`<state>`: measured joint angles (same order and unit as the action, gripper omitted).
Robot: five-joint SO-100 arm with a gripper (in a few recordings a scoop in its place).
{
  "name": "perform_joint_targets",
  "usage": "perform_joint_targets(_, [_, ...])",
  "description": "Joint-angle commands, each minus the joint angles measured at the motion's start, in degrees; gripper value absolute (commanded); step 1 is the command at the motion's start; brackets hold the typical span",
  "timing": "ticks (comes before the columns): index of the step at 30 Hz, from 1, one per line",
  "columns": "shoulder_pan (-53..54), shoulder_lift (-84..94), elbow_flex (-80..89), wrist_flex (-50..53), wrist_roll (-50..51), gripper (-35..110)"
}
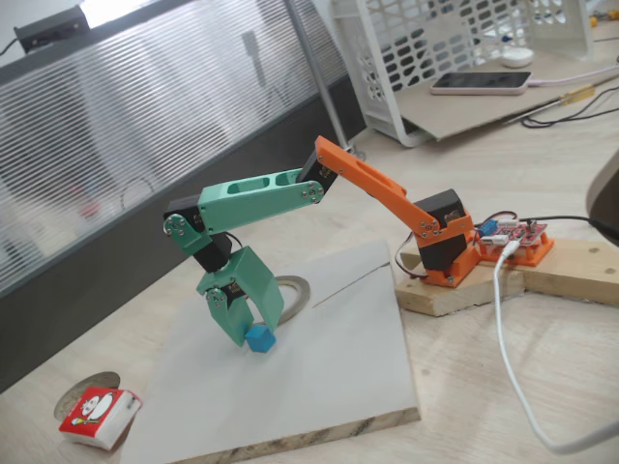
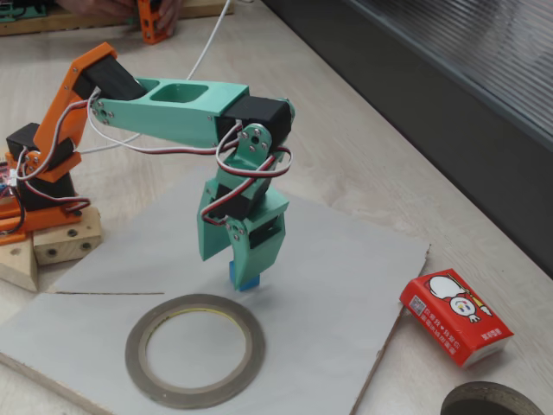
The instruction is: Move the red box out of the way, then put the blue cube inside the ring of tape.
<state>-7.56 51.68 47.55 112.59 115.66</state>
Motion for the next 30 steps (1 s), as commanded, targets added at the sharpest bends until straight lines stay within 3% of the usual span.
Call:
perform_joint_targets(1, [-0.88, 0.35, -0.62, 0.97, 0.35, 40])
perform_joint_targets(30, [-0.88, 0.35, -1.23, -3.08, 0.18, 40])
